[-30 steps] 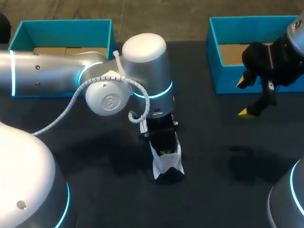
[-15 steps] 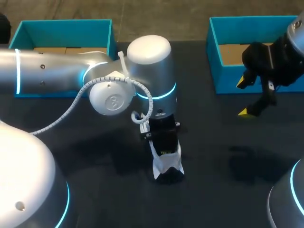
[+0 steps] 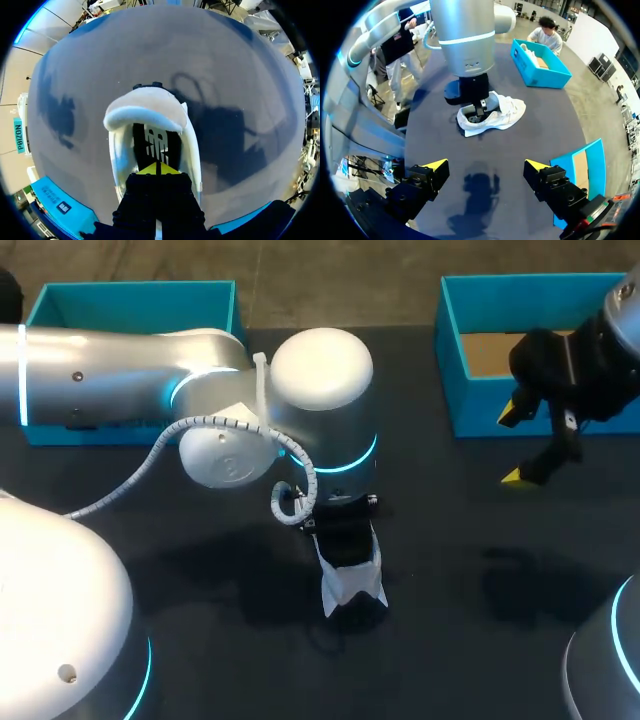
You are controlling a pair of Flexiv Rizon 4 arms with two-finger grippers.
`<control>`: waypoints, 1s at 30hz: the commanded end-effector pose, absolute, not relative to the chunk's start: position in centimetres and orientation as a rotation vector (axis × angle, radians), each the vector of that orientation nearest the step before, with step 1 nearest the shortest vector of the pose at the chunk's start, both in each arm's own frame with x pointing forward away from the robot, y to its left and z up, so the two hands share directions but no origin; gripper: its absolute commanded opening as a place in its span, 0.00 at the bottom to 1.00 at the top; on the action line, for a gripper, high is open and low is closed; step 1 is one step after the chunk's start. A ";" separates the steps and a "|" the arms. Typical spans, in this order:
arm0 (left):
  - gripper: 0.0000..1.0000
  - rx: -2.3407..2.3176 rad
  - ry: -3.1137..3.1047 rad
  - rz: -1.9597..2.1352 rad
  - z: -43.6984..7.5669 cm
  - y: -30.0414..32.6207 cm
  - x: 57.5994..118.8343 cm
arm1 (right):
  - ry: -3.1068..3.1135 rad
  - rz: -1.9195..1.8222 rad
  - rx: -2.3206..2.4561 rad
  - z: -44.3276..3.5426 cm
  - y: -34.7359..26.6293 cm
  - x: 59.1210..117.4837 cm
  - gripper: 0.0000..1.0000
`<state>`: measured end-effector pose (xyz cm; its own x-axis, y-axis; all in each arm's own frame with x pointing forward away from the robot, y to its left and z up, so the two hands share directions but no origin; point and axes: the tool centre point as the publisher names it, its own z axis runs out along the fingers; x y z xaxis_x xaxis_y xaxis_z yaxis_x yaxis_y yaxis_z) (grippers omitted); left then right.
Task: Take the shoe out of the shoebox, open the shoe tongue, remove and reinsert the insole, then place the shoe into the shoebox
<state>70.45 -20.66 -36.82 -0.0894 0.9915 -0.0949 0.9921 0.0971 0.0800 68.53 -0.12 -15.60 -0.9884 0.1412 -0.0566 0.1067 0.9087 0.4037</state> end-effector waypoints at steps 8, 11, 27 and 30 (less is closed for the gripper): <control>0.00 2.030 2.231 -0.001 -36.7 -20.7 70.4 | 2.993 0.620 0.194 -15.6 0.1 68.8 1.00; 0.00 2.030 2.231 -0.001 -36.7 -20.7 70.4 | 2.993 0.620 0.194 -15.6 0.1 68.8 1.00; 0.00 1.980 2.211 0.154 -35.7 -20.8 70.9 | 2.993 0.620 0.194 -15.6 0.1 68.8 1.00; 0.00 1.955 2.205 0.192 -35.1 -20.7 71.2 | 2.993 0.620 0.194 -15.6 0.1 68.8 1.00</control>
